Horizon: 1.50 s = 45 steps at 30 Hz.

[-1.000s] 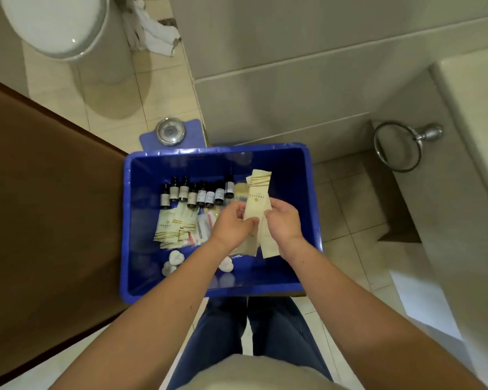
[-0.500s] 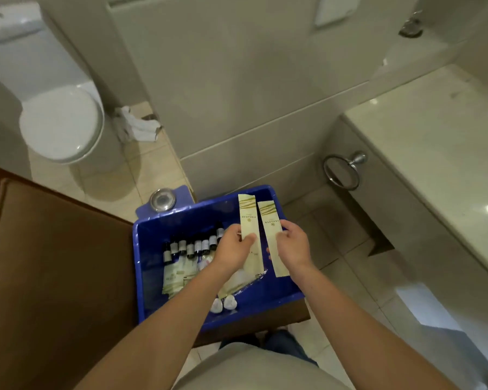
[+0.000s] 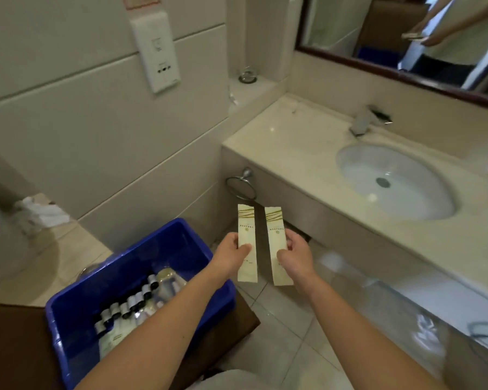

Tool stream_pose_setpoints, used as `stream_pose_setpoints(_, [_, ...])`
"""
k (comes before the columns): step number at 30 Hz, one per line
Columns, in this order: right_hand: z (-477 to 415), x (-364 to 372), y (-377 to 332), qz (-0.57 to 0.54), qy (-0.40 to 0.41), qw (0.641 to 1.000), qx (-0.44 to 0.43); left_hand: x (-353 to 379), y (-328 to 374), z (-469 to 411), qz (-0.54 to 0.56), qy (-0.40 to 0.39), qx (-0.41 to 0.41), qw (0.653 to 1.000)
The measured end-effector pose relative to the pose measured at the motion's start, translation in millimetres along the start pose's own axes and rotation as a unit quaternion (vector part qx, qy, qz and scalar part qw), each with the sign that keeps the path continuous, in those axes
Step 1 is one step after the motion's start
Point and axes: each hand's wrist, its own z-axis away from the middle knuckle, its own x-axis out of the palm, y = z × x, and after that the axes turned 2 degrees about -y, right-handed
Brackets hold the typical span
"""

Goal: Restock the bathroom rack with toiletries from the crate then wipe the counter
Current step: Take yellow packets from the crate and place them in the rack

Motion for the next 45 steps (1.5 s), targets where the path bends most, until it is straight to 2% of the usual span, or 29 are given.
stream_pose_setpoints(9, [75, -145, 34, -0.115, 0.105, 0.987, 0.023, 132, 37, 53, -0.046, -0.07, 0.062, 0.995])
stream_pose_setpoints(16, [126, -247, 65, -0.146, 0.178, 0.973, 0.007, 232, 62, 92, -0.053, -0.147, 0.125, 0.98])
stream_pose_setpoints(26, [168, -352, 93, -0.216, 0.262, 0.94, -0.016, 342, 103, 118, -0.106, -0.216, 0.182, 0.953])
stream_pose_setpoints(35, [157, -416, 104, -0.279, 0.311, 0.909, -0.003, 417, 136, 99, -0.142, -0.234, 0.188, 0.943])
stream_pose_setpoints(45, [81, -510, 91, -0.295, 0.337, 0.894, 0.024, 503, 208, 26, -0.154, -0.281, 0.192, 0.928])
